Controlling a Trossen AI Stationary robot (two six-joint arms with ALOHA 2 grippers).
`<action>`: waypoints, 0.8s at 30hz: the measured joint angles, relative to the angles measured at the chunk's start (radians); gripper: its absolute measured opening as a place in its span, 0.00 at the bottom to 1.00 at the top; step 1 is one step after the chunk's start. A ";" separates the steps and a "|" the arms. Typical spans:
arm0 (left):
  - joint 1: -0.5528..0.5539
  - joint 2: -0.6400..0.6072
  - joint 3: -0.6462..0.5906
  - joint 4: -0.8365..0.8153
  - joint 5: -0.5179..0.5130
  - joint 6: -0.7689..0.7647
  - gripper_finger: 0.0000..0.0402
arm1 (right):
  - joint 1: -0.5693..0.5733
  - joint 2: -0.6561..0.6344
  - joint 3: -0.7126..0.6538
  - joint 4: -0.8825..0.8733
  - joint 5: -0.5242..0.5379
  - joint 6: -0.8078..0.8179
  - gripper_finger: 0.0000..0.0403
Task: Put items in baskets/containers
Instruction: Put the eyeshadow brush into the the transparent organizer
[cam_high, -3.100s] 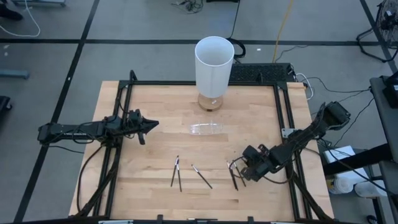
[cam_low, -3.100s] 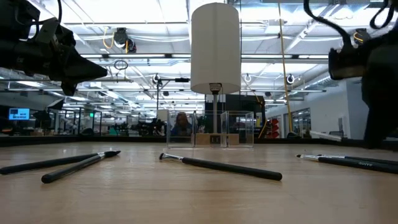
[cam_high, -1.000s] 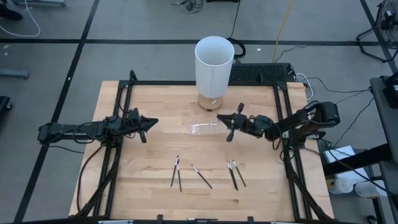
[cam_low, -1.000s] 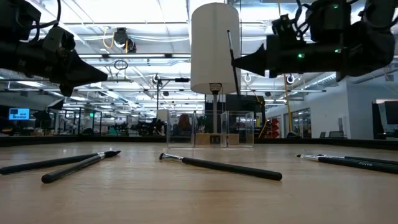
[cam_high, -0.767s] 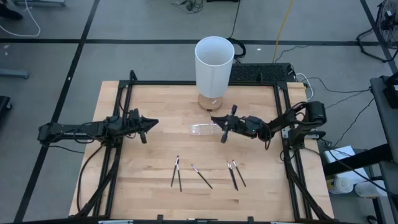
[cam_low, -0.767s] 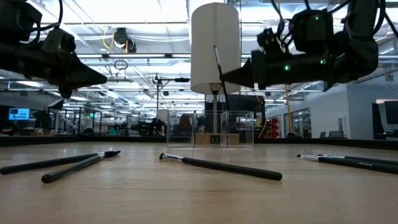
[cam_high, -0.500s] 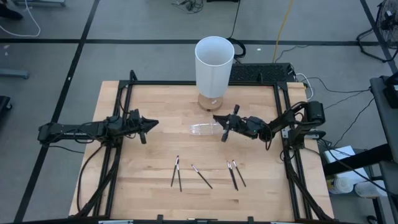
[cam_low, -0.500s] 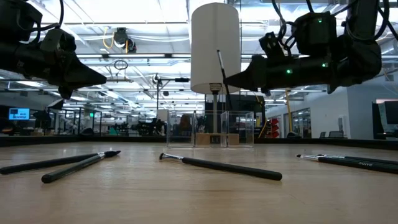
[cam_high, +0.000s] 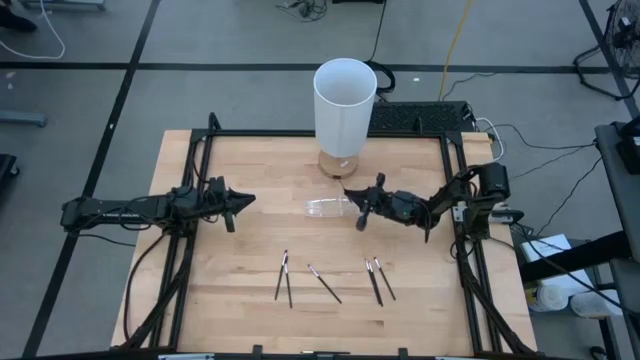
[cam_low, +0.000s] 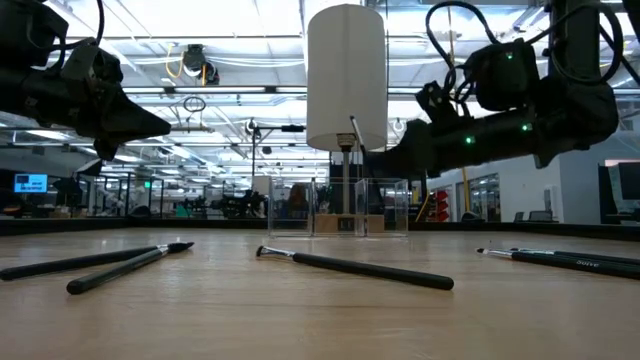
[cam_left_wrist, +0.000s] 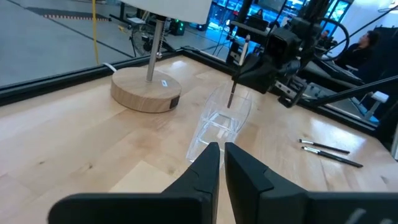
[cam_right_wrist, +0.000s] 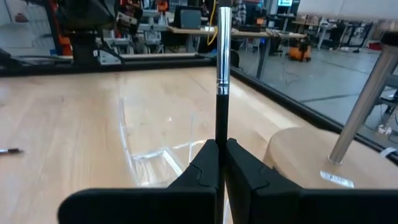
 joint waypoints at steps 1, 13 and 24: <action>0.000 0.000 0.000 0.000 0.000 0.000 0.08 | 0.000 0.000 0.000 0.001 0.000 0.000 0.00; 0.000 0.000 -0.001 0.005 0.000 0.006 0.08 | -0.001 0.000 0.000 -0.044 -0.001 0.008 0.00; 0.000 0.000 -0.003 0.022 -0.006 0.024 0.08 | -0.014 0.000 0.000 -0.036 -0.003 0.080 0.13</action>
